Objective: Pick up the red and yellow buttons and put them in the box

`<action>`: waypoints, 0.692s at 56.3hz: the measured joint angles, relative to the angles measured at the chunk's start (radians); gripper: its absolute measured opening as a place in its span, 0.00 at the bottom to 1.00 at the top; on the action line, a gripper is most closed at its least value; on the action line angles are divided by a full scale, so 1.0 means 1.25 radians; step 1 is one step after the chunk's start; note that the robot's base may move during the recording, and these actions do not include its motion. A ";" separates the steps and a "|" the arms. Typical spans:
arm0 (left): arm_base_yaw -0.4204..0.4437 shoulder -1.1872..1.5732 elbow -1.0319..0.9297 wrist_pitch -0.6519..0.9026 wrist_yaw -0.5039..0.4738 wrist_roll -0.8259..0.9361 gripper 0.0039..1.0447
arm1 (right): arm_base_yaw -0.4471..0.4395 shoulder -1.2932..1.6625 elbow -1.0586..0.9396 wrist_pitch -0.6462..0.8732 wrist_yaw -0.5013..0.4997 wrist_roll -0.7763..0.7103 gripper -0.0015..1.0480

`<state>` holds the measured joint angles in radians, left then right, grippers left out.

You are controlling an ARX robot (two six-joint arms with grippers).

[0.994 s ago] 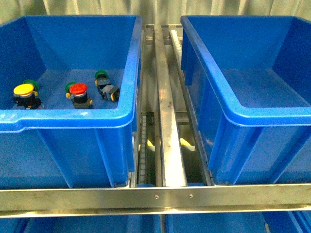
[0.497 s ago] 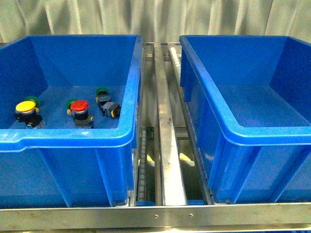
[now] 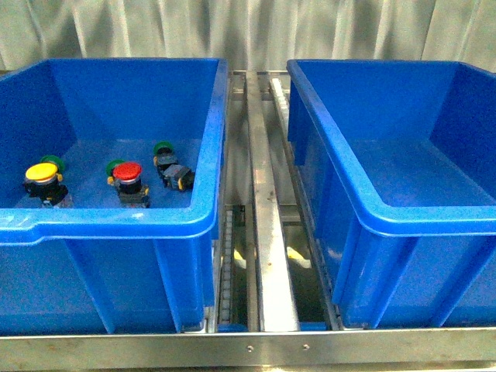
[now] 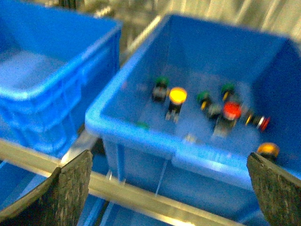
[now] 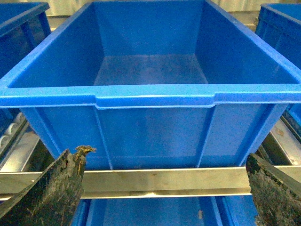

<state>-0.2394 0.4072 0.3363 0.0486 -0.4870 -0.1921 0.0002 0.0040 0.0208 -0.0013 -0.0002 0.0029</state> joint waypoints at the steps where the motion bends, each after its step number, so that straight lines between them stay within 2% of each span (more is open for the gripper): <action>1: 0.011 0.009 0.012 0.008 0.014 0.001 0.93 | 0.000 0.000 0.000 0.000 0.000 0.000 0.94; 9: 0.180 0.171 0.174 0.131 0.204 0.039 0.93 | 0.000 0.000 0.000 0.000 0.001 0.000 0.94; 13: 0.231 0.287 0.248 0.175 0.284 0.058 0.93 | 0.000 0.000 0.000 0.000 0.001 0.000 0.94; 19: 0.264 0.478 0.371 0.162 0.340 0.087 0.93 | 0.000 0.000 0.000 0.000 0.001 0.000 0.94; 26: 0.262 0.688 0.500 0.147 0.323 0.116 0.93 | 0.000 0.000 0.000 0.000 0.001 0.000 0.94; 33: 0.237 0.861 0.645 0.071 0.269 0.123 0.93 | 0.000 0.000 0.000 0.000 0.000 0.000 0.94; 39: 0.211 0.956 0.745 0.006 0.267 0.116 0.93 | 0.000 0.000 0.000 0.000 0.001 0.000 0.94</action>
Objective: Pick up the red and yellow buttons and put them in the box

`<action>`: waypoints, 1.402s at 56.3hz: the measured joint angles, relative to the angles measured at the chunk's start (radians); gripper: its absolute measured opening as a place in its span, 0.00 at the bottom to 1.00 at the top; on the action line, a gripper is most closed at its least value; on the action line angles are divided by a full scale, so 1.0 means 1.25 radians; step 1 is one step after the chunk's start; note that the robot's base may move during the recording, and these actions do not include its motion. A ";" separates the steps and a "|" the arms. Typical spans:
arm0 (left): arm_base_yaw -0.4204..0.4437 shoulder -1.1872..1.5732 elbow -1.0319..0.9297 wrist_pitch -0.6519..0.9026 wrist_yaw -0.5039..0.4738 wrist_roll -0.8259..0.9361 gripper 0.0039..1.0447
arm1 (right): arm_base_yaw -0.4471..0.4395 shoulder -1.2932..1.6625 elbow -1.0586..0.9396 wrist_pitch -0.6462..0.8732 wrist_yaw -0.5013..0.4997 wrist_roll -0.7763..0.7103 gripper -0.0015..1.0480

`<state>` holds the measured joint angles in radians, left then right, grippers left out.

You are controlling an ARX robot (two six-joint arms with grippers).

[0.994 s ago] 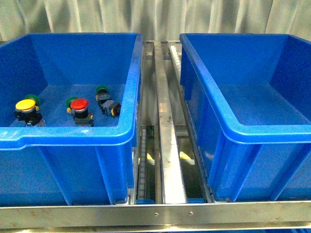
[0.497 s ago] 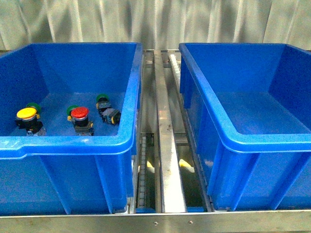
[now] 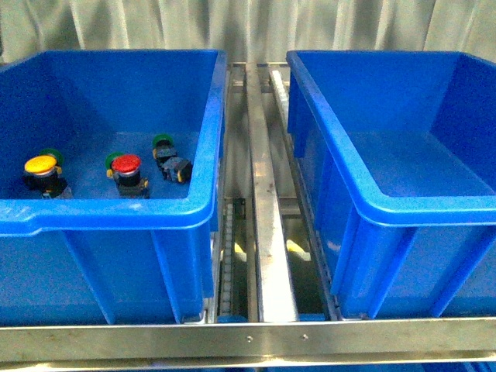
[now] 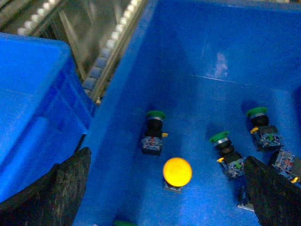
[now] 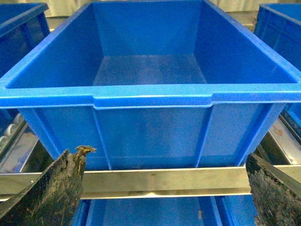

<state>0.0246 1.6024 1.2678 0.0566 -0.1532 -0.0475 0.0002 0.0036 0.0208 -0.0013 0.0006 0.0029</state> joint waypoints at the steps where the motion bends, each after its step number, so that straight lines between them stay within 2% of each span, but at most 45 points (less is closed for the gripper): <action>1: -0.003 0.009 0.008 -0.006 0.000 -0.002 0.93 | 0.000 0.000 0.000 0.000 0.000 0.000 0.94; 11: -0.092 0.149 0.128 -0.121 -0.064 -0.011 0.93 | 0.000 0.000 0.000 0.000 0.000 0.000 0.94; 22: -0.141 0.205 0.164 -0.110 -0.125 0.004 0.93 | 0.000 0.000 0.000 0.000 0.000 0.000 0.94; 42: -0.167 0.270 0.209 -0.115 -0.173 0.008 0.93 | 0.000 0.000 0.000 0.000 0.000 0.000 0.94; 69: -0.190 0.329 0.235 -0.157 -0.190 -0.036 0.93 | 0.000 0.000 0.000 0.000 0.000 0.000 0.94; 79: -0.190 0.339 0.235 -0.148 -0.169 -0.048 0.93 | 0.000 0.000 0.000 0.000 0.000 0.000 0.94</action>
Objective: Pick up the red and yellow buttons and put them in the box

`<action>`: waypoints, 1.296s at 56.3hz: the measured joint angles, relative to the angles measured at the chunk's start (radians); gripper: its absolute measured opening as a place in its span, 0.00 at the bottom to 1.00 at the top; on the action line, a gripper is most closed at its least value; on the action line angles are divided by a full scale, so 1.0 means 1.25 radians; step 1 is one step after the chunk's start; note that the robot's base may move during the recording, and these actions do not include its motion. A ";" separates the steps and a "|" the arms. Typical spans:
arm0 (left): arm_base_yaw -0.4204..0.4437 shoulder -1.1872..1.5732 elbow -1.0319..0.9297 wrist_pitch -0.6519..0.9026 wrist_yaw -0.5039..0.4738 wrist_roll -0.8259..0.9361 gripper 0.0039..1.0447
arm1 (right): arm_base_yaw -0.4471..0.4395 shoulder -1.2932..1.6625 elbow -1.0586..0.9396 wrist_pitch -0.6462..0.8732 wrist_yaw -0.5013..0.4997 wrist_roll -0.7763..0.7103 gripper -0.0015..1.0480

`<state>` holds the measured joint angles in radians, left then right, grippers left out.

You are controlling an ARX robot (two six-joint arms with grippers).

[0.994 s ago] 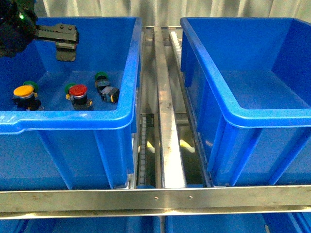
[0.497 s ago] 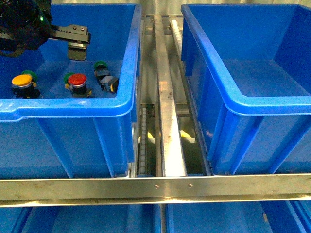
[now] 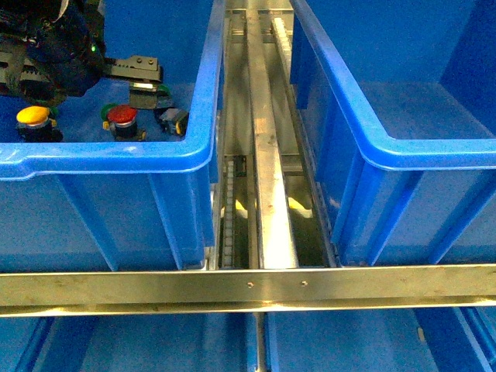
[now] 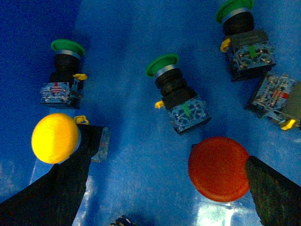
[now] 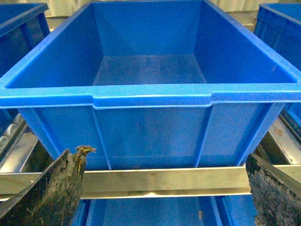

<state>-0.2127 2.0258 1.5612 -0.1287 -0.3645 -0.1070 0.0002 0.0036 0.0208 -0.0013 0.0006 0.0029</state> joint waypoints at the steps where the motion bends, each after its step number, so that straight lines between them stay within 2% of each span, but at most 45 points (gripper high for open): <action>1: -0.001 0.001 0.000 0.004 0.002 0.000 0.93 | 0.000 0.000 0.000 0.000 0.000 0.000 0.94; 61: -0.027 0.112 0.097 -0.038 0.004 -0.042 0.93 | 0.000 0.000 0.000 0.000 0.000 0.000 0.94; 66: -0.029 0.112 0.097 -0.039 0.001 -0.044 0.84 | 0.000 0.000 0.000 0.000 0.000 0.000 0.94; 73: -0.030 0.112 0.105 -0.044 -0.002 -0.051 0.58 | 0.000 0.000 0.000 0.000 0.000 0.000 0.94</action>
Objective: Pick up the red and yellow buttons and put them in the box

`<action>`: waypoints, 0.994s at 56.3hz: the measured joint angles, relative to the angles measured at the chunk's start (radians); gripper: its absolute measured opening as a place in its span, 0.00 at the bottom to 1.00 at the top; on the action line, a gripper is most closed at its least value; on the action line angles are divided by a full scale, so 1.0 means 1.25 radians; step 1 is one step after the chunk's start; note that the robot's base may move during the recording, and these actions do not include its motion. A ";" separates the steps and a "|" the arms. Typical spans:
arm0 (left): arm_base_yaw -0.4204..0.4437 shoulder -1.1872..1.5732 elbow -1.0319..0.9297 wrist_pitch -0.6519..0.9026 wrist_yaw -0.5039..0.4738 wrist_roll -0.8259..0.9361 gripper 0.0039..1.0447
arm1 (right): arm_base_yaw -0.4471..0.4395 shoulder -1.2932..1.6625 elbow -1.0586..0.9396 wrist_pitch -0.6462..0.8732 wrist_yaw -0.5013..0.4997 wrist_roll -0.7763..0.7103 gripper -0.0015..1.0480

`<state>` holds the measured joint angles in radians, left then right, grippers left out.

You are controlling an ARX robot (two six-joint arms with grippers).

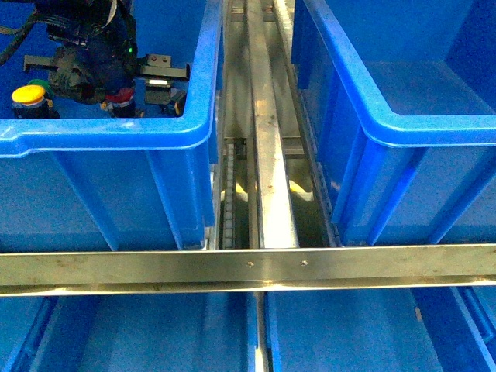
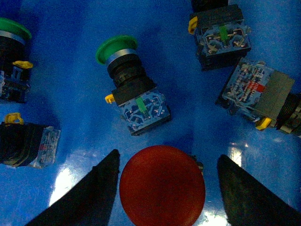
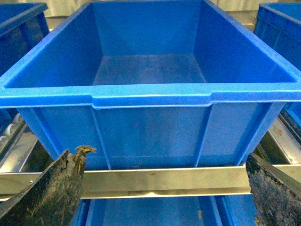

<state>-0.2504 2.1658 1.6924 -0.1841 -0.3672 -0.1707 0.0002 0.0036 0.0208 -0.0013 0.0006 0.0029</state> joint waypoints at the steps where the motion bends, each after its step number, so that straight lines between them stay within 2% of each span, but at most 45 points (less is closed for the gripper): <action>1: 0.000 0.000 0.001 0.000 -0.001 0.000 0.54 | 0.000 0.000 0.000 0.000 0.000 0.000 0.94; 6: 0.000 0.000 0.001 -0.005 -0.004 -0.003 0.41 | 0.000 0.000 0.000 0.000 0.000 0.000 0.94; 10: 0.000 0.000 0.001 -0.005 -0.006 -0.003 0.34 | 0.000 0.000 0.000 0.000 0.000 0.000 0.94; 23: 0.005 -0.009 -0.017 0.013 -0.003 -0.003 0.33 | 0.000 0.000 0.000 0.000 0.000 0.000 0.94; 35: 0.017 -0.081 -0.082 0.051 0.036 -0.016 0.33 | 0.000 0.000 0.000 0.000 0.000 0.000 0.94; 48: 0.071 -0.315 -0.240 0.172 0.194 -0.091 0.33 | 0.000 0.000 0.000 0.000 0.000 0.000 0.94; 56: 0.125 -0.456 -0.349 0.286 0.377 -0.191 0.33 | 0.000 0.000 0.000 0.000 0.000 0.000 0.94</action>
<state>-0.0948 1.5955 1.2564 0.1738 0.1036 -0.4099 0.0002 0.0036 0.0208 -0.0013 0.0006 0.0029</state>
